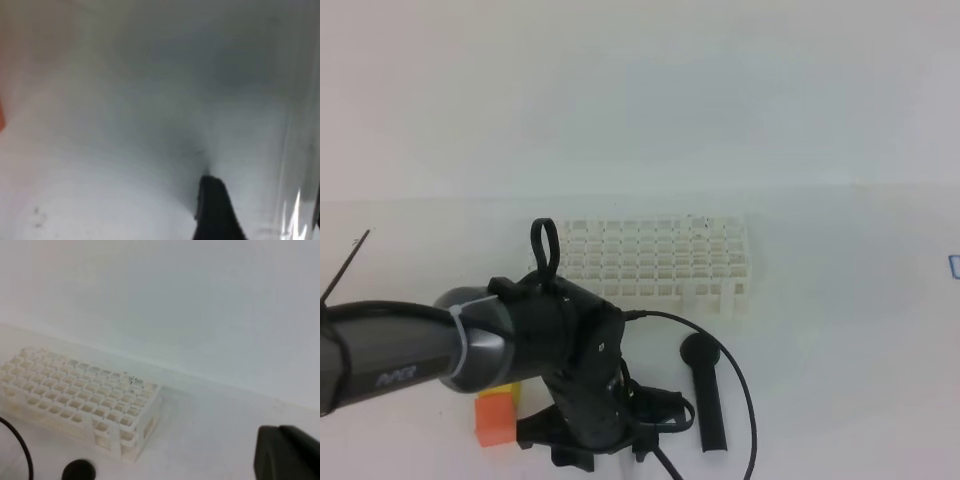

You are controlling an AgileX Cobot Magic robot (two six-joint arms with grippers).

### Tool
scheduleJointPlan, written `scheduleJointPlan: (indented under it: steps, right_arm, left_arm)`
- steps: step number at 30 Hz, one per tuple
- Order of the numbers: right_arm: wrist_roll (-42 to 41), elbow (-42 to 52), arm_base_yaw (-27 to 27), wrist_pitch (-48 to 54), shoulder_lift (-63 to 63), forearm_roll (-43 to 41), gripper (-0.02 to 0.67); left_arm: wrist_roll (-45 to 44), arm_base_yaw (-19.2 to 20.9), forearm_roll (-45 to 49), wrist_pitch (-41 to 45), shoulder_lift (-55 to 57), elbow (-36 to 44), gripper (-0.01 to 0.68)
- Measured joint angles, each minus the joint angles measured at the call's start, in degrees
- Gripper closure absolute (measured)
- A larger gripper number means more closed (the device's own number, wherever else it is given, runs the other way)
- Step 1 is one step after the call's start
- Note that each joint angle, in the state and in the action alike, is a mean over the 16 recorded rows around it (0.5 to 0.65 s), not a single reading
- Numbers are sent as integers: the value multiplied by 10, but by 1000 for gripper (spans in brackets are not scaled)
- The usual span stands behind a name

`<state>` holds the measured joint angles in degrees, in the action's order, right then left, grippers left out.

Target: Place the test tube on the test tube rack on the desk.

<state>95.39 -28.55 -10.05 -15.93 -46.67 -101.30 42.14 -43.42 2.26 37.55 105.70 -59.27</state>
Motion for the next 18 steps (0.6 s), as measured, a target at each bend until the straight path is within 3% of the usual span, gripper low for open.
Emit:
scheduleJointPlan:
  steps: [13, 18]
  right_arm:
    - [-18, 0, -5, 32, 0, 1, 650]
    - [-27, 0, -10, 60, 0, 3, 650]
  left_arm:
    - [-54, 0, -18, 30, 8, -23, 532]
    - [-70, 0, -19, 48, -21, -55, 561]
